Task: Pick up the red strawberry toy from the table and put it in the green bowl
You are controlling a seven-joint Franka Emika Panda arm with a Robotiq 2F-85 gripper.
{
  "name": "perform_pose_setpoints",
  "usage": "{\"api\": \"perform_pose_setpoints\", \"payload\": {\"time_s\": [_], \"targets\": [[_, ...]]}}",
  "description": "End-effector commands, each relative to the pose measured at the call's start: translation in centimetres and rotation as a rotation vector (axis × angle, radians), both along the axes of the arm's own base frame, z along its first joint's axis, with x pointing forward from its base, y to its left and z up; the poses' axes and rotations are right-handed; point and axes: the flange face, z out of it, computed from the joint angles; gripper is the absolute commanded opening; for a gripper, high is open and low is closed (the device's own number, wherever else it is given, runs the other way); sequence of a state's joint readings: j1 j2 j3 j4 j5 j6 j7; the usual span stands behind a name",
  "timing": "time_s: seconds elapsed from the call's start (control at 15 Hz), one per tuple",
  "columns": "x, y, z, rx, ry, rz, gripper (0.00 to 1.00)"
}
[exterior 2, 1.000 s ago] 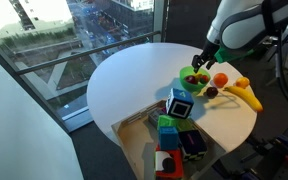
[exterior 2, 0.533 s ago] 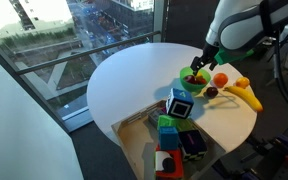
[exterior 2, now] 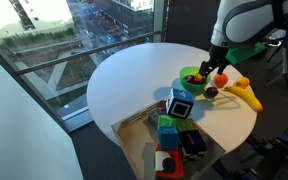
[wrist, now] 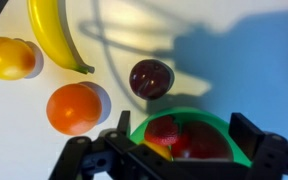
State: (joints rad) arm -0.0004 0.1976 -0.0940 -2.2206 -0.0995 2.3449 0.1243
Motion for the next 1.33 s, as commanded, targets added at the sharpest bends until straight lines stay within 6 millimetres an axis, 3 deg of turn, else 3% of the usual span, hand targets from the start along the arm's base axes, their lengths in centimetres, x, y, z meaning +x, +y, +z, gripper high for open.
{"api": "perform_pose_setpoints", "payload": {"time_s": [0.0,0.4,0.87,1.07,1.13,1.27], "targets": [[-2.2,-0.6,1.8,0.036,0.056,0.052,1.0],[-5.2,-0.9,3.8,0.095,0.16,0.157,1.0],[-7.6,-1.0,6.1,0.108,0.095,0.136,1.0],[-8.2,-1.0,6.8,0.121,0.072,0.122,1.0],[-7.2,-0.6,6.0,0.104,0.106,0.125,1.0],[-7.4,-0.5,6.1,0.104,0.104,0.126,1.0]]}}
